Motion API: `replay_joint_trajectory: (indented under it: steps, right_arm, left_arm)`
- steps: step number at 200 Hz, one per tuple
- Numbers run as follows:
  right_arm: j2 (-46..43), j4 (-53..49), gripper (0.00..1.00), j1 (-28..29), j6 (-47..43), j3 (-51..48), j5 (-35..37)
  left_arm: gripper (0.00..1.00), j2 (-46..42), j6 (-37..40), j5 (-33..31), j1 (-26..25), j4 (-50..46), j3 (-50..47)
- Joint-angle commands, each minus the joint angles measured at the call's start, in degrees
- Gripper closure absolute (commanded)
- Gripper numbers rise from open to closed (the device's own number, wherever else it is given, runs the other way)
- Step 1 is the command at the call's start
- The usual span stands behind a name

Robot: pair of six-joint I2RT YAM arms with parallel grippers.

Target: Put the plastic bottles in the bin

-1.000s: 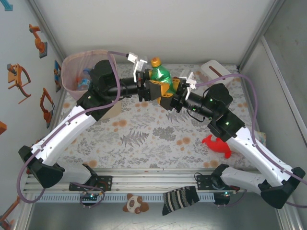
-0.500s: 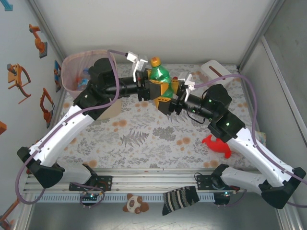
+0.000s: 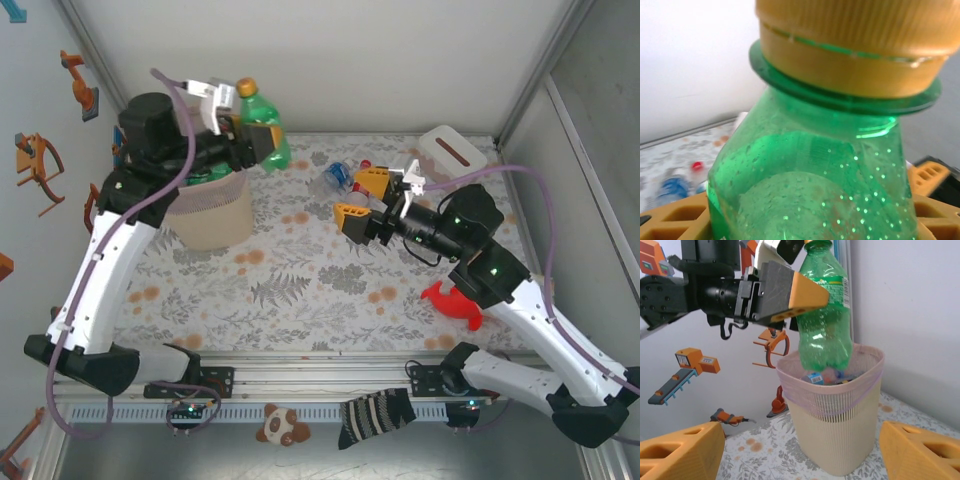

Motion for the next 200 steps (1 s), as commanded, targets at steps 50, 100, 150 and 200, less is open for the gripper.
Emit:
replay_joint_trajectory:
  steps: [50, 100, 150, 200]
  right_arm:
    - [0.53, -1.04, 0.2, 0.39, -0.41, 1.19, 1.7]
    - [1.17, 0.57, 0.2, 0.48, 0.61, 0.52, 1.67]
    - [0.9, 0.73, 0.2, 0.48, 0.76, -0.08, 1.78]
    - [0.52, 1.01, 0.2, 0.48, 1.02, -1.05, 1.88]
  left_arm:
    - [0.54, 3.39, 2.69, -9.7, 18.06, -20.08, 7.81]
    - [0.54, -2.56, -24.43, -14.2, 22.96, 7.31, -11.17]
    - [0.63, -1.16, -52.61, -31.2, 23.01, 7.34, -14.84]
    - [0.63, 5.87, -75.8, -28.28, 23.23, 9.07, -14.65]
